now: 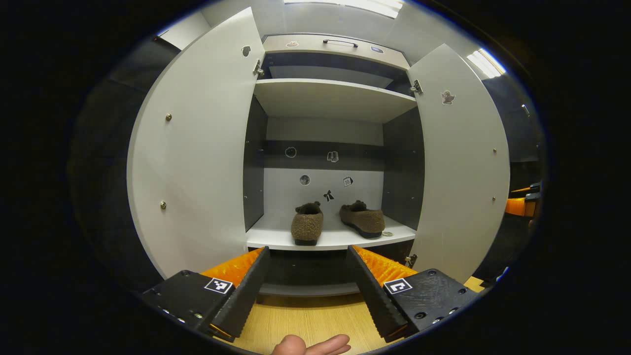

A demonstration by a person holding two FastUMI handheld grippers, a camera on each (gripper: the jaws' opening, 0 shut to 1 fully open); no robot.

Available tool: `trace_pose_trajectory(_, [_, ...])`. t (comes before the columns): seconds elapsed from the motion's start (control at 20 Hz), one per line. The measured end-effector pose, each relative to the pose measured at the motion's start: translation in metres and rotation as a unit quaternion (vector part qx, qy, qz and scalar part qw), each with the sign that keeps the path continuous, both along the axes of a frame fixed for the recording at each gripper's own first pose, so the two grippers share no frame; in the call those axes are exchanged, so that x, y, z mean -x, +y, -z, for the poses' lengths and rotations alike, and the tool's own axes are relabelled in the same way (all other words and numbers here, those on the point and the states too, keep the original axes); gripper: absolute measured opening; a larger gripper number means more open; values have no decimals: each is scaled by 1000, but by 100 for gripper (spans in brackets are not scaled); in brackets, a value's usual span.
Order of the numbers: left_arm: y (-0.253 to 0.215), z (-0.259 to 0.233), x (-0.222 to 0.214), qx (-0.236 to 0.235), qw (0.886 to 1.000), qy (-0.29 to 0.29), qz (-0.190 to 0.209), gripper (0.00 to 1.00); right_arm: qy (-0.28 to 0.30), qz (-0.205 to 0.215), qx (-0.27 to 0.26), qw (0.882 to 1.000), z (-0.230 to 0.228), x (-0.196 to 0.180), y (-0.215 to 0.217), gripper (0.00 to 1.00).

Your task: Grab one shoe with the right hand and put it into the shoe cabinet, grab the other shoe with the left hand and put it into the shoe cabinet; then close the right door with the right hand and the left door with the left hand.

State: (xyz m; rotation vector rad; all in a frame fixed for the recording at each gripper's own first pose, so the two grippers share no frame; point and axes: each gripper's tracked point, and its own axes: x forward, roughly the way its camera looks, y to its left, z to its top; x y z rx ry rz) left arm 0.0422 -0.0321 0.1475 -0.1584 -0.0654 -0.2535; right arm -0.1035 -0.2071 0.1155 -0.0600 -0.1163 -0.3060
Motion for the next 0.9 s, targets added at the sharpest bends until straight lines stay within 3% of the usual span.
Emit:
trace_pose_trajectory(0.3, [11,21,6,0,1000,25,-10,95,-5,-50,-57,997,6,-13,39,93])
trace_pose_trajectory(0.9, [64,35,21,-3,997,38,-65,95,1,-150,-54,987,-2,-54,116,93])
